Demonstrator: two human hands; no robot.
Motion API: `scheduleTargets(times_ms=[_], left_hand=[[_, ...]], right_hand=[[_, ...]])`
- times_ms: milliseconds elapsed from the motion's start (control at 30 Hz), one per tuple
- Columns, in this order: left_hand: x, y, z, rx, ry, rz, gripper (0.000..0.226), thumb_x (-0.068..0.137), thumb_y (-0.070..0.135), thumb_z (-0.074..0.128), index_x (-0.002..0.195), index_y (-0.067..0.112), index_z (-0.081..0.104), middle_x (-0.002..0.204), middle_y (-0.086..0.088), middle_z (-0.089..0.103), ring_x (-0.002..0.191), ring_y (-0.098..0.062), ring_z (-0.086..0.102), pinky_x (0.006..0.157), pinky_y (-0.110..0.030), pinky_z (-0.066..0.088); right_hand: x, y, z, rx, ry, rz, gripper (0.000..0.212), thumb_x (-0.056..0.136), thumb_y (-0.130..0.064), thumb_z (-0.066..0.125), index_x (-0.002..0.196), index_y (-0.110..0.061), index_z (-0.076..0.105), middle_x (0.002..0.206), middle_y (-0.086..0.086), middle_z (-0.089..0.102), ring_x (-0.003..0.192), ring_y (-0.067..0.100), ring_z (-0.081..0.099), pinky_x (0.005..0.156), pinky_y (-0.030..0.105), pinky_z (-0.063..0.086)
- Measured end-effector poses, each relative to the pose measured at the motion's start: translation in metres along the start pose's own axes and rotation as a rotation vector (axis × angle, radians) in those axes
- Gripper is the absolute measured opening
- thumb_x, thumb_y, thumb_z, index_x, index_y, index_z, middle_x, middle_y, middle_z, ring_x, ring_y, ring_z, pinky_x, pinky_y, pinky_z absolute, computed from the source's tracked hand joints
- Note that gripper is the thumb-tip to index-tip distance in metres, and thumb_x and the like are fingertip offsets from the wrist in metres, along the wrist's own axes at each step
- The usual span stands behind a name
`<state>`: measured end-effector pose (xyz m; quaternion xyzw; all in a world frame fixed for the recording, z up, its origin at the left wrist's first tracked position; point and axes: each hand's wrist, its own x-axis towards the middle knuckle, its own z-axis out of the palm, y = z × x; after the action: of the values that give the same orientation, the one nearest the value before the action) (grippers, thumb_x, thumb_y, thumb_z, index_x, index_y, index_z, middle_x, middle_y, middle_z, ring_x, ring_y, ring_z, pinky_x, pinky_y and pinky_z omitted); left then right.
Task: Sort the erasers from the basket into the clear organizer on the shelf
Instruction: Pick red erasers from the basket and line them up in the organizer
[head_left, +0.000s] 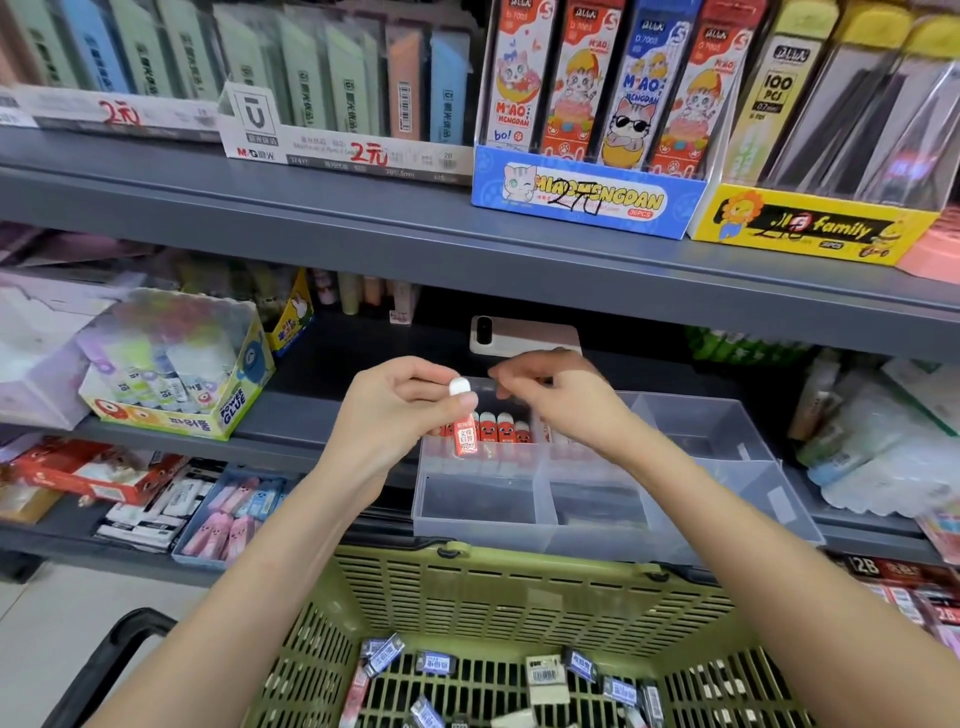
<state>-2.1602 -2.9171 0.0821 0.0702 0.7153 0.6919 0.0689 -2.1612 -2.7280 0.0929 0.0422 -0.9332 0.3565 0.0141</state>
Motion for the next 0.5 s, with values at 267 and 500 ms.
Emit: scheduleTargets(times_ms=[267,500], left_hand=[[0.018,0.004,0.019,-0.173,-0.050,-0.086,0.022,0.073,0.028,0.074,0.087,0.011,0.071,0.073,-0.003,0.074,0.065,-0.011,0.070,0.058,-0.016,0.052],[0.021,-0.020,0.018,0.934,-0.223,0.428,0.042,0.096,0.049,0.039,0.099,0.026,0.075,0.111,0.015,0.069,0.109,-0.008,0.058,0.097,-0.030,0.037]], right_hand=[[-0.019,-0.016,-0.007,0.389,-0.130,-0.128,0.044,0.075,-0.011,0.076,0.109,-0.034,0.059,0.068,-0.009,0.064,0.065,0.004,0.055,0.063,0.012,0.044],[0.000,0.015,-0.016,0.111,0.041,0.124,0.029,0.074,-0.019,0.076,0.096,-0.028,0.059,0.078,-0.004,0.068,0.068,0.014,0.061,0.067,0.030,0.047]])
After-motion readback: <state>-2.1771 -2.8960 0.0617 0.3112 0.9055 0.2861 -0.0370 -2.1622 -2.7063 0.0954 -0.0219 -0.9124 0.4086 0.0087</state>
